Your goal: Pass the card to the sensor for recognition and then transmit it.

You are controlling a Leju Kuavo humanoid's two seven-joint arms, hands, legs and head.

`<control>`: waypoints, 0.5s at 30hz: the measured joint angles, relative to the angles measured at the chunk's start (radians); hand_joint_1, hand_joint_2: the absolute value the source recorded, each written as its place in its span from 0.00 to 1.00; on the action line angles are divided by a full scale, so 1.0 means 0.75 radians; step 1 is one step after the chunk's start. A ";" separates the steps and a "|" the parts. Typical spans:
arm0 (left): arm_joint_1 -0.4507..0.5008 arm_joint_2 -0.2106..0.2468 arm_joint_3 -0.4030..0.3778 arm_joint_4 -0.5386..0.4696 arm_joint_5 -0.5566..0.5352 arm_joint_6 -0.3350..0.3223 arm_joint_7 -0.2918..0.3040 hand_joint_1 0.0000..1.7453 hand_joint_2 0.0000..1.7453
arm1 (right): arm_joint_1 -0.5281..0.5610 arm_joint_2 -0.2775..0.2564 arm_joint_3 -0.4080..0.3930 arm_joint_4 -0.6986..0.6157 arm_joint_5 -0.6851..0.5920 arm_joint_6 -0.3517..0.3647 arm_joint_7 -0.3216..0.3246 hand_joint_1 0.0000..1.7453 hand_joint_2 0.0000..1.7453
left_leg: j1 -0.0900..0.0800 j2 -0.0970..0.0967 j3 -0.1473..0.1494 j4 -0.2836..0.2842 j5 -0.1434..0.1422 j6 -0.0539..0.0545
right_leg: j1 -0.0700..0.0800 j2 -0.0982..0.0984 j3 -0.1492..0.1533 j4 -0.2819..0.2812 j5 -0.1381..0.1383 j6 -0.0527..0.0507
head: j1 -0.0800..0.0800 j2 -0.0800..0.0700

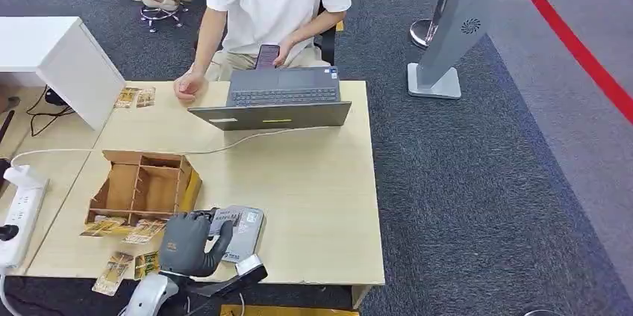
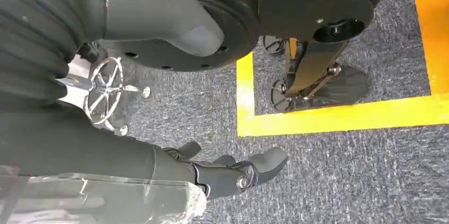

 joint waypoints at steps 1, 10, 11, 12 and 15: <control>0.000 -0.002 0.001 0.000 0.001 -0.005 0.000 1.00 1.00 | 0.000 -0.001 -0.003 0.000 0.001 -0.001 0.000 0.00 1.00 | 0.000 0.000 0.000 0.000 0.000 0.000 | 0.000 0.000 0.000 0.000 0.000 0.000 | 0.000 0.000; 0.005 -0.019 0.023 0.016 0.015 -0.011 0.018 1.00 1.00 | 0.001 -0.004 -0.010 0.000 0.017 -0.001 0.001 0.00 1.00 | 0.000 0.000 0.000 0.000 0.000 0.000 | 0.000 0.000 0.000 0.000 0.000 0.000 | -0.001 0.000; 0.004 -0.021 0.026 0.020 0.016 -0.011 0.019 1.00 1.00 | 0.001 -0.004 -0.010 0.000 0.022 -0.001 0.003 0.00 1.00 | 0.000 0.000 0.000 0.000 0.000 0.000 | 0.000 0.000 0.000 0.000 0.000 0.000 | 0.000 0.000; 0.004 -0.021 0.031 0.026 0.017 -0.011 0.020 1.00 1.00 | 0.001 -0.004 -0.010 0.000 0.024 -0.001 0.003 0.00 1.00 | 0.000 0.000 0.000 0.000 0.000 0.000 | 0.000 0.000 0.000 0.000 0.000 0.000 | -0.001 0.000; -0.001 -0.030 0.053 0.048 0.021 -0.011 0.020 1.00 1.00 | 0.001 -0.005 -0.010 0.000 0.030 0.001 0.003 0.00 1.00 | 0.000 0.000 0.000 0.000 0.000 0.000 | 0.000 0.000 0.000 0.000 0.000 0.000 | -0.001 0.000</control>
